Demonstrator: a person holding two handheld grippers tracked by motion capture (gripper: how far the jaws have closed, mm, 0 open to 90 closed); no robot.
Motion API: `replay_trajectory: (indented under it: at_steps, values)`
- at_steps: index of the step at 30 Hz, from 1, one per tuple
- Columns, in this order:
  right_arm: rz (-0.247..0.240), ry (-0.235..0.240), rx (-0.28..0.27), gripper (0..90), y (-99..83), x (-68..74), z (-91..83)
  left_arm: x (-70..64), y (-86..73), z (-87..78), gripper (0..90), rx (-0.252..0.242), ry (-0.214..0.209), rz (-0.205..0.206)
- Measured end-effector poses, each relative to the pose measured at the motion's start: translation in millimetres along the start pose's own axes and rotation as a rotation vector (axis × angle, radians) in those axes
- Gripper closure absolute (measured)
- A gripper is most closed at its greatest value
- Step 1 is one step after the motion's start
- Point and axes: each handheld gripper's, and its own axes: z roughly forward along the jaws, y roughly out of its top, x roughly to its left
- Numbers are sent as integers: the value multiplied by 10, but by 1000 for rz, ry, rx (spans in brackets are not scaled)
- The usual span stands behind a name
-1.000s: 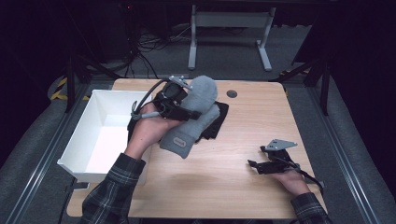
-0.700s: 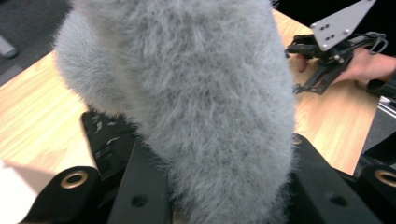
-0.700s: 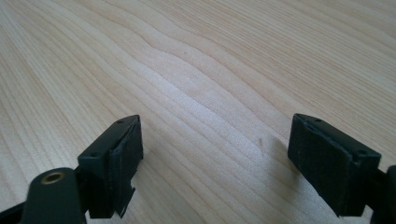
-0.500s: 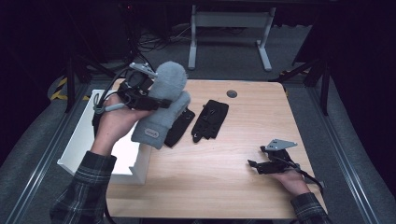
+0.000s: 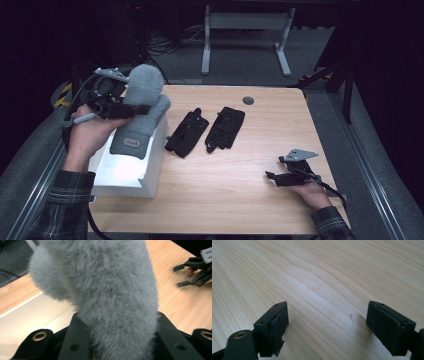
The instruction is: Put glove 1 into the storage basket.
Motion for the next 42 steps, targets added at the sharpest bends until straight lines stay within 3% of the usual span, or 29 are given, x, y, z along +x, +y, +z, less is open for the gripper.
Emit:
replay_trajectory:
  at_steps: [10, 18, 24, 32, 42]
  values:
    - [1, -2, 0, 185, 1, -2, 1, 308, -429, 96, 699, 26, 14, -96]
    - [1, -2, 0, 185, 1, -3, 2, 406, -647, 259, 699, 64, 6, -139]
    - [1, -2, 0, 185, 1, -3, 2, 498, -809, 476, 699, 115, 8, -168]
    - [1, -2, 0, 185, 1, -2, 2, 646, -1036, 889, 695, 199, -19, -223]
    - [1, -3, 0, 185, 1, -2, 2, 830, -1178, 1200, 601, 290, 11, -260]
